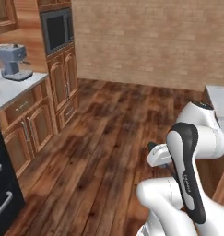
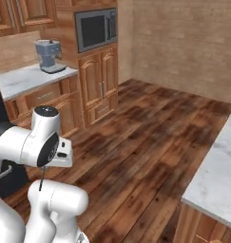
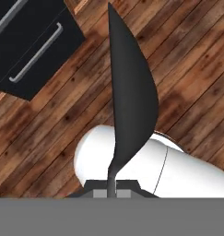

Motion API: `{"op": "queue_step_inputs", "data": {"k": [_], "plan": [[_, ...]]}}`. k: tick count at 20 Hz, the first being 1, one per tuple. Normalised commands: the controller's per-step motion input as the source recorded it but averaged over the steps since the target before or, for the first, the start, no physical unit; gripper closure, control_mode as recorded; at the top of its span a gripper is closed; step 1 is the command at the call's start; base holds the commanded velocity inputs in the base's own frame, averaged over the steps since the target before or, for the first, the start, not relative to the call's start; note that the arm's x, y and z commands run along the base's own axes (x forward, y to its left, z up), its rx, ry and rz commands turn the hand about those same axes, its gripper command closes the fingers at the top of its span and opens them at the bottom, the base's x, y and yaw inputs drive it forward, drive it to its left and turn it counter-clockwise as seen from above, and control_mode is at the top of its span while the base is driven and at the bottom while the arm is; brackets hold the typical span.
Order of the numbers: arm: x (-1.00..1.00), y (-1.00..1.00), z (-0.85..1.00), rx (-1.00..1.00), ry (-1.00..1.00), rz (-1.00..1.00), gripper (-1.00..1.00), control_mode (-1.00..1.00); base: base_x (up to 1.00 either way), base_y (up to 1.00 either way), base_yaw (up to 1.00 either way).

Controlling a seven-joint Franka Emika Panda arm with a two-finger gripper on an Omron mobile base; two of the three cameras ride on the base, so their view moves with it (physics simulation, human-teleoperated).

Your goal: Take the fork and place it on the left side of the plate. Then take the spoon and place it on the right side of the plate. Make sure they're directly next to the plate.

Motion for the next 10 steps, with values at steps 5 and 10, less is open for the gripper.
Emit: {"op": "queue_step_inputs", "data": {"k": [5,10], "plan": [[0.0,0.0,0.0,0.0,0.0,0.0,1.0,1.0,0.28,0.33,-0.63],[0.0,0.0,0.0,0.0,0.0,0.0,1.0,1.0,0.38,0.39,-0.61]]}}
